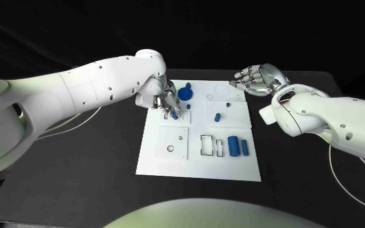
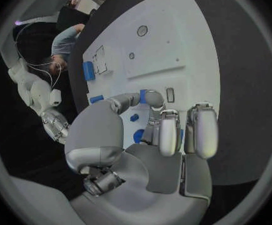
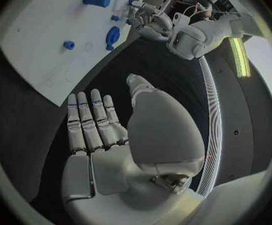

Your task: Assemble the parts on the task board

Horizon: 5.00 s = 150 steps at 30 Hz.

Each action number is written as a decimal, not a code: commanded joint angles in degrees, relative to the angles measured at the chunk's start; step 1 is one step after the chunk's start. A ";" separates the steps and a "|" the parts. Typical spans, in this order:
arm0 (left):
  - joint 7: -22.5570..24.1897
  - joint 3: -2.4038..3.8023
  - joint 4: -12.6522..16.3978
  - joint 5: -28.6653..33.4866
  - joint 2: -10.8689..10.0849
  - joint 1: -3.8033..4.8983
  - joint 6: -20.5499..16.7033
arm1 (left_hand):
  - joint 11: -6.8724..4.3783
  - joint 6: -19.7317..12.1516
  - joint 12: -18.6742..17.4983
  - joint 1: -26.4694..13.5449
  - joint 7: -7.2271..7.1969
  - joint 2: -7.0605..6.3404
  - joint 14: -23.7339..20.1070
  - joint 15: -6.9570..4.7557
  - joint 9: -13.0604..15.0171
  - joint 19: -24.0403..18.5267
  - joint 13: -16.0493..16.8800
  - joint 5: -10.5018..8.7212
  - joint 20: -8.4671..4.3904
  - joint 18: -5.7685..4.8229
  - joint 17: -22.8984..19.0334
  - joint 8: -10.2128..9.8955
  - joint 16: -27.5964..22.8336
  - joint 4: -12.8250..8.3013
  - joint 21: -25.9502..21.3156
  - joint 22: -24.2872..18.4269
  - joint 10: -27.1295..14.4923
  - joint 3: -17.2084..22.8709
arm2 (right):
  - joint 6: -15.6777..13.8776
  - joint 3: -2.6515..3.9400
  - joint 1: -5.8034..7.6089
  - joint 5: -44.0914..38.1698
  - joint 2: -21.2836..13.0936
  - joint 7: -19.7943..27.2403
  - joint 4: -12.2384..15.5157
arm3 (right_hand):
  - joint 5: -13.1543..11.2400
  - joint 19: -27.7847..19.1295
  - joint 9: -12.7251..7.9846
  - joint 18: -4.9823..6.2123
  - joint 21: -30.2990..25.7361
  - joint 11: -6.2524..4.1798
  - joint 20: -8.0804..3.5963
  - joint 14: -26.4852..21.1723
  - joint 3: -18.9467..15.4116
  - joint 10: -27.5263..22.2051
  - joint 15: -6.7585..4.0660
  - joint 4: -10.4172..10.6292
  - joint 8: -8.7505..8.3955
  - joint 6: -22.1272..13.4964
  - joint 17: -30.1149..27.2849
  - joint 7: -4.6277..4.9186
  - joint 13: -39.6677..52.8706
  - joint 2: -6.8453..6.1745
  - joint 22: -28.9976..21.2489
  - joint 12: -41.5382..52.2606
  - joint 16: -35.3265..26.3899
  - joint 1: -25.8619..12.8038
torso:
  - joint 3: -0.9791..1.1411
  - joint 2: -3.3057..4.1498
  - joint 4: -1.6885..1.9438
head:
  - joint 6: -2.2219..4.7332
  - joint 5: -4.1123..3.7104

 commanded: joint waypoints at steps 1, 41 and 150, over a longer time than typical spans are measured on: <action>-0.81 -0.26 -0.21 -0.32 0.13 -0.37 0.39 | -0.32 0.43 0.24 -0.88 -0.17 -0.07 5.47 -0.05 -0.15 1.35 0.01 -0.57 0.07 -0.35 13.12 -0.36 0.01 0.41 0.15 9.23 -0.20 -0.70 | 0.89 0.00 -0.02 -0.48 -0.01 0.33 0.09 | 0.32 -0.48 -0.09 -1.03 -0.25 0.20 0.02 -0.41 -0.48 -0.09 -0.09 0.02 0.32 -0.41 -0.08 5.42 -0.04 0.37 -0.09 -0.20 -0.23 -0.34 | 0.01 0.00 0.00 | 0.01 -0.01; -0.80 -0.25 0.11 0.88 -0.04 -0.37 1.04 | -0.01 -0.56 0.91 5.67 0.40 2.72 5.59 0.16 0.52 1.73 -0.58 1.98 0.17 -0.49 13.59 0.28 0.48 -6.03 0.46 9.95 -0.04 5.57 | 1.38 0.00 -0.02 -0.48 0.02 0.32 -0.07 | 0.32 -1.02 -0.18 -1.11 -0.29 0.21 0.01 -0.59 -0.78 -0.02 -0.04 0.05 0.44 -0.40 -0.26 5.43 -0.03 0.35 -0.31 -0.18 -0.25 -0.60 | 0.01 0.01 -0.01 | -0.09 -0.06; -0.88 -0.16 0.80 -1.05 -0.89 -0.33 3.05 | 0.15 2.05 2.76 -7.91 0.33 -2.18 5.63 0.36 -0.78 1.89 -0.23 -8.05 0.45 -0.53 13.80 -3.33 0.70 8.33 0.19 10.63 -0.24 -8.84 | 2.07 0.00 -0.07 -0.48 0.01 0.17 -0.30 | 0.38 -2.65 -0.46 -1.27 -0.37 0.28 0.03 -1.20 -1.44 0.02 0.12 0.08 0.73 -0.50 -0.79 5.48 -0.05 0.35 -0.96 -0.22 -0.35 -0.98 | -0.05 -0.06 0.03 | -0.17 -0.29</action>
